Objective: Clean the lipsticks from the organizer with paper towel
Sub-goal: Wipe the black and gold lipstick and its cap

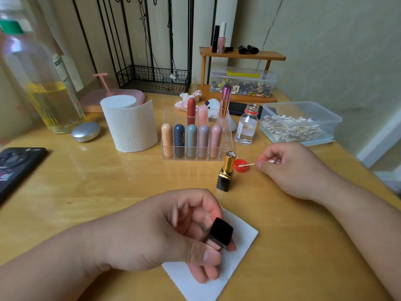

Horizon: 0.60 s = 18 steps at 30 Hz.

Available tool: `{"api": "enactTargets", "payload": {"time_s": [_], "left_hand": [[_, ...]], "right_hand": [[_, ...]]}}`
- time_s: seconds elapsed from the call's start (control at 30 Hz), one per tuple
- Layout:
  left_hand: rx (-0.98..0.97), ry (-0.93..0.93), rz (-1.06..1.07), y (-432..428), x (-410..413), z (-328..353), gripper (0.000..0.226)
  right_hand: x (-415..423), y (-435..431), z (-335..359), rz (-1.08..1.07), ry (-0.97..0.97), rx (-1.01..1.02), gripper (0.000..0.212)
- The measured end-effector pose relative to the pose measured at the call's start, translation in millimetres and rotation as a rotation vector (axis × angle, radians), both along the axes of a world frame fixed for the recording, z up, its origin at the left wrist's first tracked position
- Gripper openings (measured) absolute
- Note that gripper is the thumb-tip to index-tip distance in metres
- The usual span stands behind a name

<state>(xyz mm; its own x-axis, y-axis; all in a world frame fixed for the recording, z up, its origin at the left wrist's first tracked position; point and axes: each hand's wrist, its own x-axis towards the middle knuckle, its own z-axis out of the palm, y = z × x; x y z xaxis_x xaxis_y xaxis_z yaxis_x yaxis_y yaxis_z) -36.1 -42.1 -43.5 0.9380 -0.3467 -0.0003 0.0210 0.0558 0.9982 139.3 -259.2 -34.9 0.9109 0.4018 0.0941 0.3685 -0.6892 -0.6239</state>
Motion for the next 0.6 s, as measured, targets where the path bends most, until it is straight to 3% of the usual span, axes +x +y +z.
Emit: {"api": "enactTargets", "payload": {"time_s": [0.3,0.6], "left_hand": [[0.0,0.006,0.01,-0.6,1.0,-1.3,0.026],[-0.059,0.123,-0.145,5.2,9.5,2.7,0.024]], "right_hand": [[1.9,5.5,3.7,-0.01,0.022,-0.105,0.03],[5.7,4.6,-1.3,-0.02,0.017,-0.013,0.015]]}}
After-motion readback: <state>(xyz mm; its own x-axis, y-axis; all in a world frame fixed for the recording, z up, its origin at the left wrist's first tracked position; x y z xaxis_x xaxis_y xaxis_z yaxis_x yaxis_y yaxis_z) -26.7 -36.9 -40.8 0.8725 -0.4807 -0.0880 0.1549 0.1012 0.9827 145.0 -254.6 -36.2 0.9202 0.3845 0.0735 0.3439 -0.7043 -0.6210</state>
